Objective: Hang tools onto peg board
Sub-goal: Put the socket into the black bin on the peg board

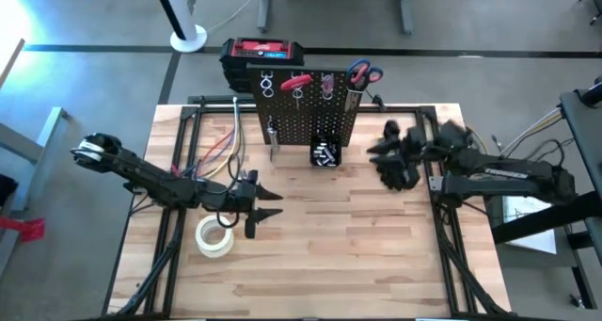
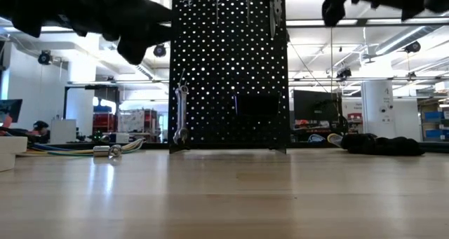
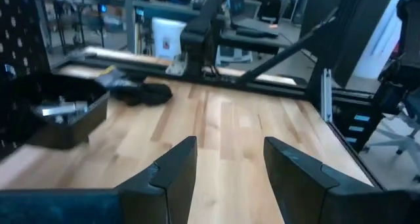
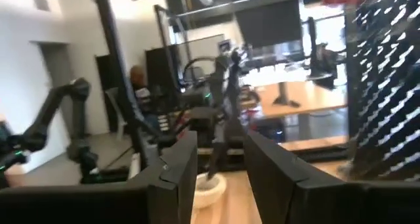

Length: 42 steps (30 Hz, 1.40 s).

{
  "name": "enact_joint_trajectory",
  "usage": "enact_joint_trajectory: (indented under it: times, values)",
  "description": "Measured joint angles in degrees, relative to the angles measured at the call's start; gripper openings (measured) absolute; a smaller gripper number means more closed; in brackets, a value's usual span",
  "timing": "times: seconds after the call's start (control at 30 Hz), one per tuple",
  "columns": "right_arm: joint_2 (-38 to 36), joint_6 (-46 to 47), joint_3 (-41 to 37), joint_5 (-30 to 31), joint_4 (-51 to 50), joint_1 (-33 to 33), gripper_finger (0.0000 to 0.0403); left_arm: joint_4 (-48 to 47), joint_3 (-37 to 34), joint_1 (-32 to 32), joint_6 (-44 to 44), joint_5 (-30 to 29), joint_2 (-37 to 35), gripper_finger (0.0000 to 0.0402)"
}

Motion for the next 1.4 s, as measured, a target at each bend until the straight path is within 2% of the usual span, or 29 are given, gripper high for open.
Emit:
enact_joint_trajectory:
  times: [0.1, 0.23, 0.33, 0.43, 0.67, 0.77, 0.97, 1.13, 1.27, 1.4]
  values:
    - [2.72, 0.76, -3.86, 2.5, 3.3, 2.85, 0.0101, -4.06, 0.45, 0.1, -6.24, -4.04, -0.33, 0.0168]
    - [7.18, 0.76, -6.19, 7.5, 3.92, 5.73, 0.0094, -21.34, 3.53, 1.11, -12.81, -10.48, -1.18, 0.0168]
    - [10.89, 1.13, -7.03, 10.02, 5.61, 7.62, 0.0096, -37.36, 6.88, 2.29, -19.78, -11.61, -0.87, 0.0168]
    - [14.92, 2.01, -7.49, 10.22, 9.59, 9.75, 0.0102, -49.23, 9.85, 3.05, -26.61, -11.73, -0.32, 0.0168]
    - [24.71, 3.06, -6.3, 12.64, 17.72, 15.71, 0.0114, -66.93, 11.9, 5.15, -35.86, -12.98, 0.31, 0.0168]
    - [28.31, 3.23, -4.8, 14.43, 18.83, 17.8, 0.0114, -70.58, 10.36, 7.15, -35.95, -12.79, 0.31, 0.0168]
    - [32.91, 3.65, -2.48, 15.36, 19.28, 19.64, 0.0114, -70.62, 8.61, 10.93, -31.6, -10.02, 0.44, 0.0168]
    - [34.19, 4.53, -2.22, 15.72, 19.1, 19.97, 0.0121, -72.99, 7.73, 13.76, -28.95, -9.79, 0.42, 0.0168]
    - [34.22, 5.09, -2.35, 15.73, 19.06, 19.97, 0.0126, -73.77, 6.36, 16.24, -27.36, -6.46, 0.8, 0.0168]
    - [34.09, 5.09, -2.44, 15.72, 19.07, 19.97, 0.0124, -73.22, 5.25, 17.9, -23.91, -5.74, 1.68, 0.0168]
